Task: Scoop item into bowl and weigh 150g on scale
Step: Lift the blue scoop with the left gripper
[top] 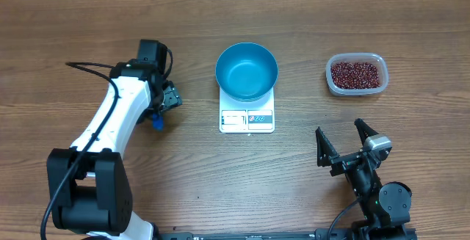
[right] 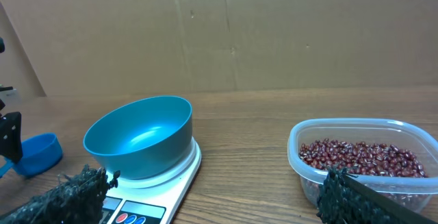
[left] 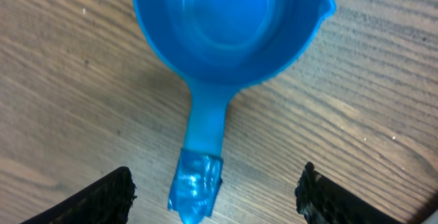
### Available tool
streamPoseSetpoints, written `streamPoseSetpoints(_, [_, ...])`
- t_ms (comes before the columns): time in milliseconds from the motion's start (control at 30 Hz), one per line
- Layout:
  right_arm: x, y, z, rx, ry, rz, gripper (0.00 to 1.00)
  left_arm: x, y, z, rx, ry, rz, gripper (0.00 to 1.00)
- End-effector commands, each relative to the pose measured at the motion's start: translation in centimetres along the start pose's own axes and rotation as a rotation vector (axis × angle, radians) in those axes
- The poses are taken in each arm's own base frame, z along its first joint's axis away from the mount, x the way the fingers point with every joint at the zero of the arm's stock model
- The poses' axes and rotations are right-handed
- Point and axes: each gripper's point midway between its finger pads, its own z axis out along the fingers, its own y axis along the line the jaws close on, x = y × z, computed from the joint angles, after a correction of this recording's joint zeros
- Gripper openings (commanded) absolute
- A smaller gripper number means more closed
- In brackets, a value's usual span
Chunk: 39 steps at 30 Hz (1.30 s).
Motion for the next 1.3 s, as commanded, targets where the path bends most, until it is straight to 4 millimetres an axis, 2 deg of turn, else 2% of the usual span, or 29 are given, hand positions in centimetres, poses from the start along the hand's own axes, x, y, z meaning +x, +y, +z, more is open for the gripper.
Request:
streamPoseSetpoints(0, [0.3, 0.2, 0.0, -0.011, 0.000, 0.006, 1.00, 0.5, 0.3, 1.2, 0.009, 0.037, 0.088, 0.77])
streamPoseSetpoints(167, [0.3, 0.2, 0.0, -0.010, 0.000, 0.006, 1.00, 0.6, 0.3, 2.0, 0.002, 0.042, 0.108, 0.77])
streamPoseSetpoints(367, [0.3, 0.2, 0.0, -0.010, 0.000, 0.005, 1.00, 0.6, -0.1, 4.3, -0.011, 0.065, 0.133, 0.74])
streamPoseSetpoints(467, [0.3, 0.2, 0.0, -0.010, 0.000, 0.005, 1.00, 0.0, -0.5, 4.4, 0.002, 0.040, 0.128, 0.73])
streamPoseSetpoints(667, [0.3, 0.2, 0.0, -0.010, 0.000, 0.006, 1.00, -0.4, -0.4, 4.4, 0.005, 0.029, 0.118, 0.62])
streamPoseSetpoints(900, [0.3, 0.2, 0.0, -0.010, 0.000, 0.006, 1.00, -0.7, -0.1, 4.5, 0.006, 0.024, 0.099, 0.43])
streamPoseSetpoints(1100, [0.3, 0.2, 0.0, -0.010, 0.000, 0.006, 1.00, -0.7, -0.1, 4.5, 0.006, 0.023, 0.099, 0.38])
streamPoseSetpoints(1267, [0.3, 0.2, 0.0, -0.010, 0.000, 0.006, 1.00, -0.8, 0.0, 4.5, 0.002, 0.021, 0.099, 0.27])
